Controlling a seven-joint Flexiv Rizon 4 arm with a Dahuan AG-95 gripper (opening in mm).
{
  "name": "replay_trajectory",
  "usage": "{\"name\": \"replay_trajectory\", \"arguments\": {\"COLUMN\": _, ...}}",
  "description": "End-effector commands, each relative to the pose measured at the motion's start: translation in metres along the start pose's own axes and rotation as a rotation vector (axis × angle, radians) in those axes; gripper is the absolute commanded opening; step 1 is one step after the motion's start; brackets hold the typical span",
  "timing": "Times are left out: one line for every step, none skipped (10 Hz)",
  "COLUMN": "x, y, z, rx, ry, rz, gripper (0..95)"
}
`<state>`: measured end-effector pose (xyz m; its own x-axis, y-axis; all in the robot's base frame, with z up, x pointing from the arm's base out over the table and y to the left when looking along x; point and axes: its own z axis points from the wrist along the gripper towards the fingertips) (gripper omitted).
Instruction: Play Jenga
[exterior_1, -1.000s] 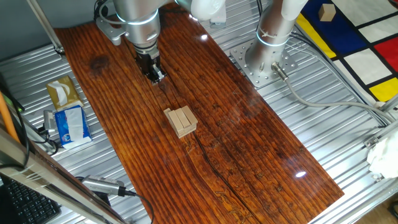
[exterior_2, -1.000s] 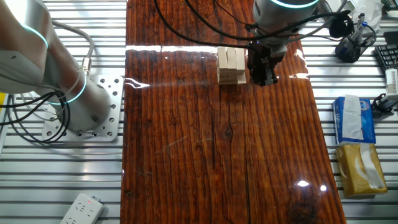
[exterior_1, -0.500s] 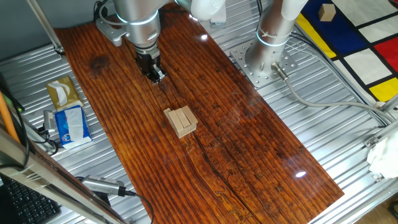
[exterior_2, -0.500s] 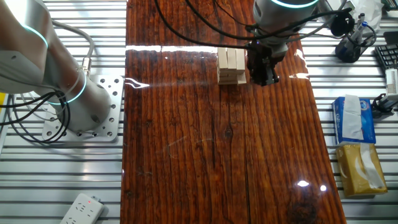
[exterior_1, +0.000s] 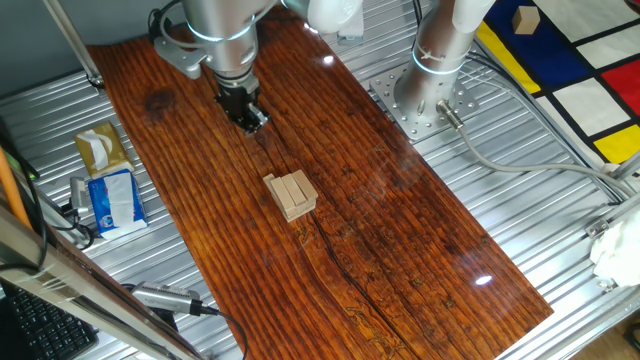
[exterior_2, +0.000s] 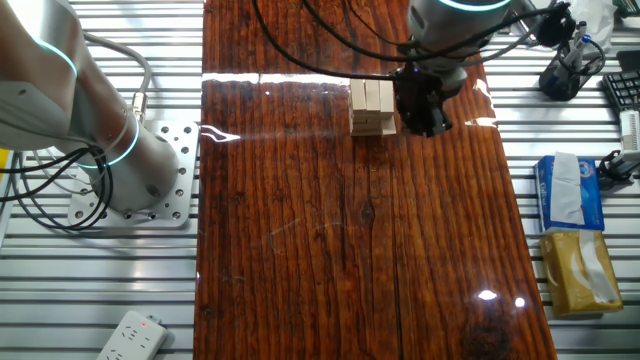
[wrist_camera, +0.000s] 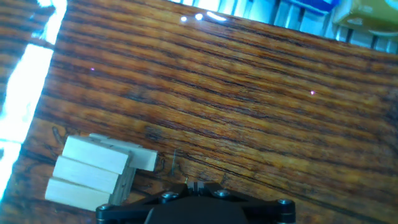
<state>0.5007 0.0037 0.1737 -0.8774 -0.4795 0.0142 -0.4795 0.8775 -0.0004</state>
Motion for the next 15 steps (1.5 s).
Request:
{"name": "replay_trajectory", "arguments": {"x": -0.009, "y": 0.005, "z": -0.001, "rx": 0.05, "ry": 0.034, "rz": -0.621, "gripper": 0.0}}
{"name": "replay_trajectory", "arguments": {"x": -0.017, "y": 0.01, "z": -0.001, "rx": 0.066, "ry": 0.042, "rz": -0.707, "gripper": 0.0}}
{"name": "replay_trajectory", "arguments": {"x": -0.023, "y": 0.013, "z": -0.002, "rx": 0.081, "ry": 0.047, "rz": -0.773, "gripper": 0.0}}
{"name": "replay_trajectory", "arguments": {"x": -0.025, "y": 0.013, "z": -0.002, "rx": 0.085, "ry": 0.039, "rz": -0.821, "gripper": 0.0}}
{"name": "replay_trajectory", "arguments": {"x": -0.025, "y": 0.013, "z": -0.002, "rx": 0.103, "ry": 0.028, "rz": -0.892, "gripper": 0.0}}
{"name": "replay_trajectory", "arguments": {"x": -0.025, "y": 0.013, "z": -0.002, "rx": 0.115, "ry": 0.02, "rz": -0.927, "gripper": 0.0}}
{"name": "replay_trajectory", "arguments": {"x": -0.025, "y": 0.013, "z": -0.002, "rx": 0.144, "ry": 0.0, "rz": -0.965, "gripper": 0.0}}
{"name": "replay_trajectory", "arguments": {"x": -0.025, "y": 0.013, "z": -0.002, "rx": 0.155, "ry": -0.018, "rz": -0.964, "gripper": 0.0}}
{"name": "replay_trajectory", "arguments": {"x": -0.025, "y": 0.013, "z": -0.001, "rx": 0.154, "ry": -0.024, "rz": -0.965, "gripper": 0.0}}
{"name": "replay_trajectory", "arguments": {"x": -0.025, "y": 0.013, "z": -0.001, "rx": 0.156, "ry": -0.019, "rz": -0.966, "gripper": 0.0}}
{"name": "replay_trajectory", "arguments": {"x": -0.025, "y": 0.013, "z": -0.001, "rx": 0.156, "ry": -0.019, "rz": -0.96, "gripper": 0.0}}
{"name": "replay_trajectory", "arguments": {"x": -0.025, "y": 0.013, "z": -0.001, "rx": 0.152, "ry": -0.024, "rz": -0.951, "gripper": 0.0}}
{"name": "replay_trajectory", "arguments": {"x": -0.025, "y": 0.013, "z": -0.001, "rx": 0.156, "ry": -0.02, "rz": -0.967, "gripper": 0.0}}
{"name": "replay_trajectory", "arguments": {"x": -0.025, "y": 0.013, "z": -0.001, "rx": 0.154, "ry": -0.025, "rz": -0.966, "gripper": 0.0}}
{"name": "replay_trajectory", "arguments": {"x": -0.025, "y": 0.013, "z": -0.001, "rx": 0.146, "ry": -0.037, "rz": -0.96, "gripper": 0.0}}
